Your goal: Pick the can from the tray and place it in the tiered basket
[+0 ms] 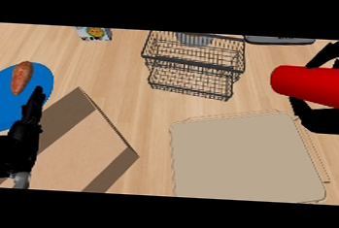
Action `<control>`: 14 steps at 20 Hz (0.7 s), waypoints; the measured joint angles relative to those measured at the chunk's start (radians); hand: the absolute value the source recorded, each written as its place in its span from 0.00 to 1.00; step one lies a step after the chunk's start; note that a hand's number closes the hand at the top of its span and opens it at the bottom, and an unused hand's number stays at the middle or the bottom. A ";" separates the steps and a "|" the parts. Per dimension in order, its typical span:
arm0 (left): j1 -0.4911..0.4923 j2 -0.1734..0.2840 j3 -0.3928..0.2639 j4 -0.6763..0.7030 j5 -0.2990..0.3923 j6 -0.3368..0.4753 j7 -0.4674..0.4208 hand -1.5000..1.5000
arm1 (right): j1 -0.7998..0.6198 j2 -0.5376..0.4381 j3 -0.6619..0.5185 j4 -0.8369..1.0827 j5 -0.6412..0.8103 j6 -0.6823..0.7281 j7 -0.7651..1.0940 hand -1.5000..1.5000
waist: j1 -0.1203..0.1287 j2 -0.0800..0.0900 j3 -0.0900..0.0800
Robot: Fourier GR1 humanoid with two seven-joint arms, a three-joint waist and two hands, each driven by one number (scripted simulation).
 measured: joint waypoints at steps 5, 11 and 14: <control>-0.024 -0.003 -0.018 0.007 -0.010 0.000 0.002 0.50 | -0.093 0.000 -0.022 0.026 -0.013 0.020 0.076 1.00 | 0.023 0.007 0.000; -0.055 -0.002 -0.034 0.010 -0.008 -0.010 0.024 0.50 | -0.229 0.015 -0.019 0.137 -0.002 0.031 0.143 1.00 | 0.051 0.015 -0.002; -0.065 -0.003 -0.037 0.015 -0.001 -0.021 0.018 0.50 | -0.289 0.034 -0.010 0.202 0.007 0.026 0.156 1.00 | 0.060 0.017 -0.003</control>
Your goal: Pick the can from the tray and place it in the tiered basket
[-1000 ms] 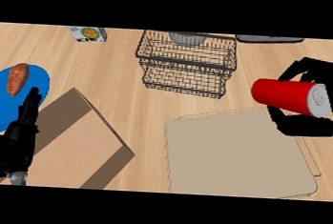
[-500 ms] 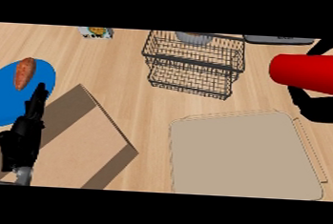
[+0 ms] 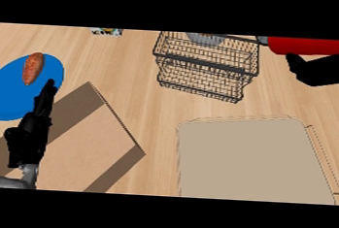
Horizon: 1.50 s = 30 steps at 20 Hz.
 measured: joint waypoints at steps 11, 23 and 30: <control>-0.020 -0.002 -0.019 0.011 -0.002 0.001 -0.016 0.50 | -0.110 0.082 0.096 0.248 0.070 -0.031 -0.089 1.00 | 0.019 0.009 0.003; -0.021 0.001 -0.022 0.009 0.010 -0.002 -0.020 0.50 | -0.146 0.228 0.112 0.521 0.135 -0.198 -0.166 0.00 | 0.020 0.013 0.005; -0.016 0.002 -0.022 0.005 0.011 0.000 -0.021 0.50 | -0.144 0.341 -0.006 0.632 0.018 -0.310 -0.259 0.00 | 0.017 0.013 0.006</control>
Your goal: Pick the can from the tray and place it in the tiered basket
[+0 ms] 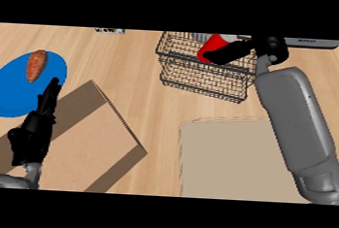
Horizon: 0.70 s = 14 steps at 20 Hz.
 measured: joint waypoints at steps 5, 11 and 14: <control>0.012 0.001 0.002 -0.004 -0.005 0.012 0.003 0.50 | -0.017 0.039 -0.095 0.028 -0.090 -0.059 -0.081 0.00 | -0.012 -0.004 0.001; 0.029 0.002 0.006 -0.010 -0.007 0.025 0.000 0.50 | -0.049 0.000 -0.204 0.030 -0.109 -0.185 -0.149 0.00 | -0.026 -0.010 0.000; 0.042 0.004 0.012 -0.013 -0.003 0.027 -0.007 0.50 | -0.045 -0.049 -0.258 0.032 -0.103 -0.238 -0.151 0.00 | -0.039 -0.013 0.001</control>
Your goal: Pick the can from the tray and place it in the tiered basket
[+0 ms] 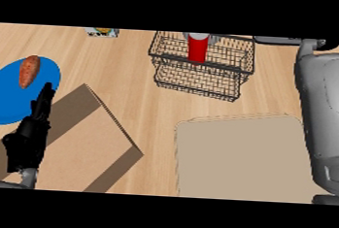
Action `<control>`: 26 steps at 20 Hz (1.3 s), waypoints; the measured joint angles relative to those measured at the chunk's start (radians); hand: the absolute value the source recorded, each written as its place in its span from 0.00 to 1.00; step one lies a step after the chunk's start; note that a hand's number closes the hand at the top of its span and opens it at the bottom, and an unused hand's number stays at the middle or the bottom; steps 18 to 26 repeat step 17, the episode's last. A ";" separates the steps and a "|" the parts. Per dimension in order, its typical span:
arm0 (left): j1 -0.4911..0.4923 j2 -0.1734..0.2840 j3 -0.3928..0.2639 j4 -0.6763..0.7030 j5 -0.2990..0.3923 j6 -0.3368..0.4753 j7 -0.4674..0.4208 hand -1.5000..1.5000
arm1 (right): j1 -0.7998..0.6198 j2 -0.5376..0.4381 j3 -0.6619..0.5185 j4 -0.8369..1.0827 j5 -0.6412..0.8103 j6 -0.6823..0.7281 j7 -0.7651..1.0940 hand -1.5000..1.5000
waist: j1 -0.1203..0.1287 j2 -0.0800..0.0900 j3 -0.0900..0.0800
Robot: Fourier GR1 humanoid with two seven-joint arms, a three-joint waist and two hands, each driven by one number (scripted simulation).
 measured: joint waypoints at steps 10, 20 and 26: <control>0.058 0.007 0.025 -0.019 0.014 0.017 -0.013 0.50 | 0.126 -0.233 -0.208 -0.039 -0.140 0.113 -0.003 0.00 | -0.053 -0.014 0.000; 0.082 0.009 0.038 -0.037 0.022 0.021 -0.014 0.50 | 0.271 -0.402 -0.353 -0.042 -0.301 0.346 -0.059 0.00 | -0.071 -0.017 -0.003; 0.082 0.009 0.038 -0.037 0.022 0.021 -0.014 0.50 | 0.271 -0.402 -0.353 -0.042 -0.301 0.346 -0.059 0.00 | -0.071 -0.017 -0.003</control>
